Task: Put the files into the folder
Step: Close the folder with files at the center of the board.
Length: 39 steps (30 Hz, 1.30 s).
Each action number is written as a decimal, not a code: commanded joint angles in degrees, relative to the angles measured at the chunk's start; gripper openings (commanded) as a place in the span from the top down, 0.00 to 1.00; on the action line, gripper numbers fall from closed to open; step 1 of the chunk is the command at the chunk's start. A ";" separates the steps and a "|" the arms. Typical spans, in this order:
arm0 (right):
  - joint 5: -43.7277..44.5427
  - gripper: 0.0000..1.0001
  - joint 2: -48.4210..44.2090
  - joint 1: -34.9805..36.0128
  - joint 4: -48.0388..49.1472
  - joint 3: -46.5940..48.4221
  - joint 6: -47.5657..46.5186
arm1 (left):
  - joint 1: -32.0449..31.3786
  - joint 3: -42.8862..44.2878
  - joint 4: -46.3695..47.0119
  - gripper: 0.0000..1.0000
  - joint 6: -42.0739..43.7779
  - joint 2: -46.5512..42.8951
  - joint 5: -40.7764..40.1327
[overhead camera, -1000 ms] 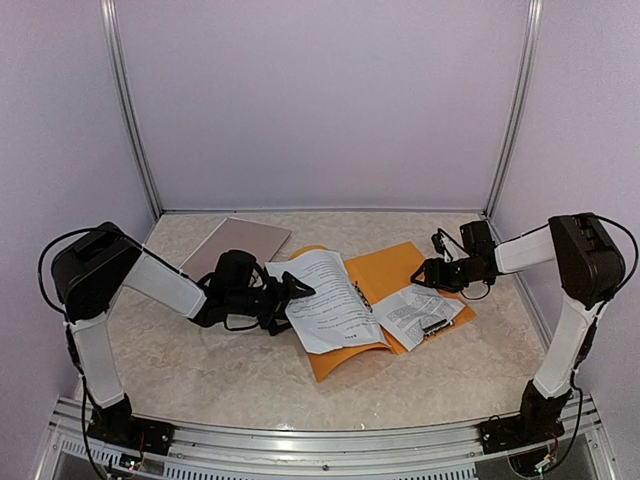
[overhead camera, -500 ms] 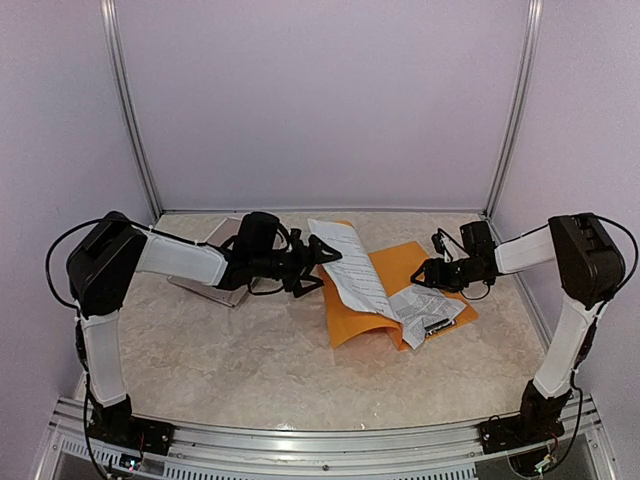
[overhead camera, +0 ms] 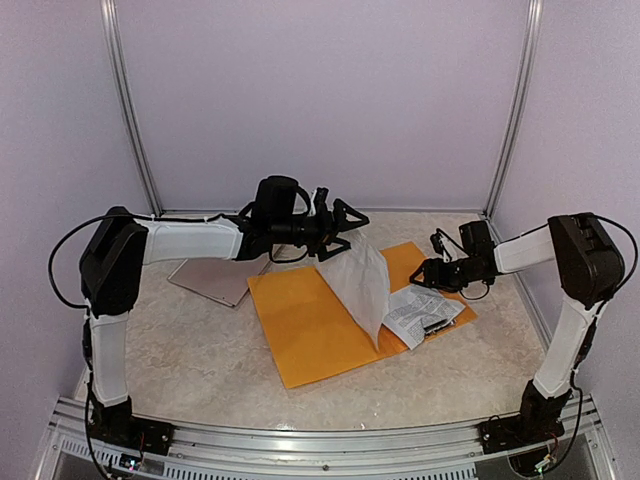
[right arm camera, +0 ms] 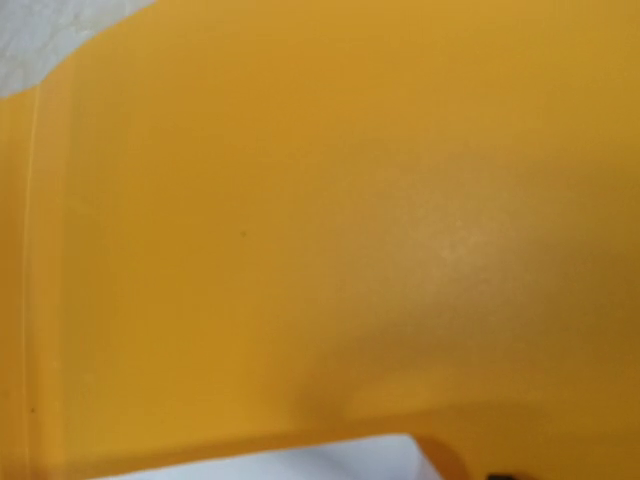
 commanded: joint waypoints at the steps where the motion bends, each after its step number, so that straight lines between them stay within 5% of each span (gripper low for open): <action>1: 1.57 0.30 3.53 0.77 -8.96 -1.23 0.32 | -0.79 4.74 -5.60 0.05 3.46 4.95 2.52; 8: 2.48 0.29 2.87 0.78 -9.68 -0.68 -0.22 | -0.90 0.71 -11.71 0.06 7.57 0.31 -3.37; 16: 3.52 0.29 3.51 0.84 -10.35 -0.02 -0.83 | -1.15 -20.10 -24.94 0.02 7.64 -17.06 -17.44; 22: 4.58 0.29 4.01 0.79 -11.02 0.37 -1.55 | -0.09 -34.62 -28.01 0.01 2.39 -26.55 -19.74; 39: 4.64 0.29 3.79 0.86 -11.09 1.04 -1.44 | 5.30 -42.76 -16.31 0.01 0.28 -21.29 -16.38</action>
